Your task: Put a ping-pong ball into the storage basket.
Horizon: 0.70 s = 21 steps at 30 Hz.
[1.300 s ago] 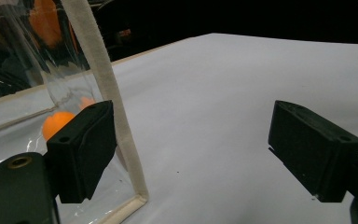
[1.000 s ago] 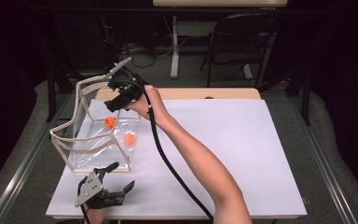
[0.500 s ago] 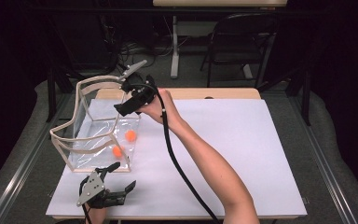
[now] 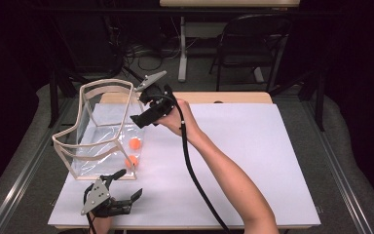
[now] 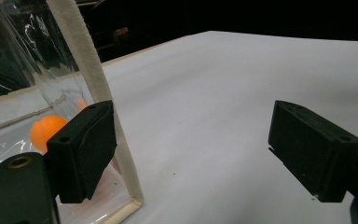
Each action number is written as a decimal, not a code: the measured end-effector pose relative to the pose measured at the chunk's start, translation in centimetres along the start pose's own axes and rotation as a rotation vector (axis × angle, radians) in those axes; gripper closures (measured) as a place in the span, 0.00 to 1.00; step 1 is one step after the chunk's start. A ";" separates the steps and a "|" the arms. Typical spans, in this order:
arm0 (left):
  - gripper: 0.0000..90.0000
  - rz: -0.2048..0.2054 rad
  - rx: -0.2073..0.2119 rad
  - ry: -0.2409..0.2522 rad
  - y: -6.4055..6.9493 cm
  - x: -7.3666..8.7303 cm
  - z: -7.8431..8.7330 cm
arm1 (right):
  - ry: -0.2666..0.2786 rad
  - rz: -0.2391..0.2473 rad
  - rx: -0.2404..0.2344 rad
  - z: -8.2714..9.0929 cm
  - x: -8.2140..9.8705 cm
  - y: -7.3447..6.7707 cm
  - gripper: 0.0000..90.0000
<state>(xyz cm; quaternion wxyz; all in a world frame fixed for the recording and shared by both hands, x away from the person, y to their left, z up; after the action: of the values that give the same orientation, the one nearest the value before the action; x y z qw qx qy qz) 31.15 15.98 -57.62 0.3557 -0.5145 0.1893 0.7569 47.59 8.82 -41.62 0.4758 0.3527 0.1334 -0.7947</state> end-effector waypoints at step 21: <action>0.17 0.000 0.005 -0.002 0.1 0.0 -0.2 | -0.027 -0.033 0.014 1.0 6.1 0.5 0.03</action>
<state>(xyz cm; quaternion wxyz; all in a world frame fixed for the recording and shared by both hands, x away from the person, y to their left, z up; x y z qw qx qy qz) 31.23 15.77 -57.67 0.3572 -0.5128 0.1909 0.7569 45.77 3.92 -45.02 0.4619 0.3431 0.1271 -0.8079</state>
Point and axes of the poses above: each handheld gripper's, and its own axes: z roughly backward along the jaws, x roughly out of its underside, y roughly to its right, the point moved 10 cm from there along -z, roughly forward along the jaws, and after that the axes turned 10 degrees about -y, right-handed, at the moved point
